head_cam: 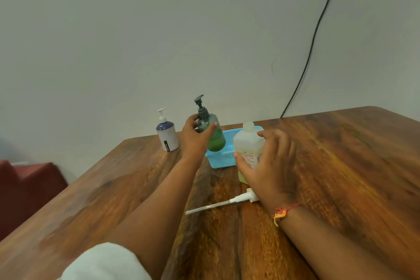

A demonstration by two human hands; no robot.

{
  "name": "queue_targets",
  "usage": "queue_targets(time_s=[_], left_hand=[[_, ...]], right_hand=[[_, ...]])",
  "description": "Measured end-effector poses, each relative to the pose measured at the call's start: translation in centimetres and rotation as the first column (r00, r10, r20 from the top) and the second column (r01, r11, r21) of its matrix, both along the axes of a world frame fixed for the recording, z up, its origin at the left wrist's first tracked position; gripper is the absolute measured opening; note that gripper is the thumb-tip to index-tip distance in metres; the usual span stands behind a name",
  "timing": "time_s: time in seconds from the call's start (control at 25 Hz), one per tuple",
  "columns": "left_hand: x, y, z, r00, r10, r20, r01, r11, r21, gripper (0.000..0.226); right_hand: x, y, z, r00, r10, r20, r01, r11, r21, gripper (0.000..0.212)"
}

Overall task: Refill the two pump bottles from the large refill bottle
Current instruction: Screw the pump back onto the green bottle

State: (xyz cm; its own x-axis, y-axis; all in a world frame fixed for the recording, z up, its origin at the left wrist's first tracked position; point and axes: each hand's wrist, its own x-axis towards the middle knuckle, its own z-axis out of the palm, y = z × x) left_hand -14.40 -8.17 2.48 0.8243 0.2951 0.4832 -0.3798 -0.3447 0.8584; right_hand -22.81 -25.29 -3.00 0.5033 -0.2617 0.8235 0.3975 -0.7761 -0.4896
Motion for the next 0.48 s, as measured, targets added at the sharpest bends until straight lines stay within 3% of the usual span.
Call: queue_targets(time_s=[0.2,0.32,0.48], left_hand=[[2.3,-1.0,-1.7,0.994,0.004,-0.109,0.01,0.992,0.124,0.054],[2.4,-1.4,-2.5,0.989,0.045,-0.14,-0.012,0.973,0.232,0.053],[2.4,-0.9,-3.5,0.984,0.073,-0.164,-0.03,0.968,0.25,0.052]], right_hand=[[0.5,-0.1,-0.5,0.983,-0.059,-0.173,0.053,0.998,-0.04,0.098],[0.6,-0.3,-0.6,0.975,-0.054,-0.215,0.042,0.997,-0.057,0.102],[0.4,0.0,-0.4,0.98,-0.036,-0.197,0.027,0.999,-0.046,0.102]])
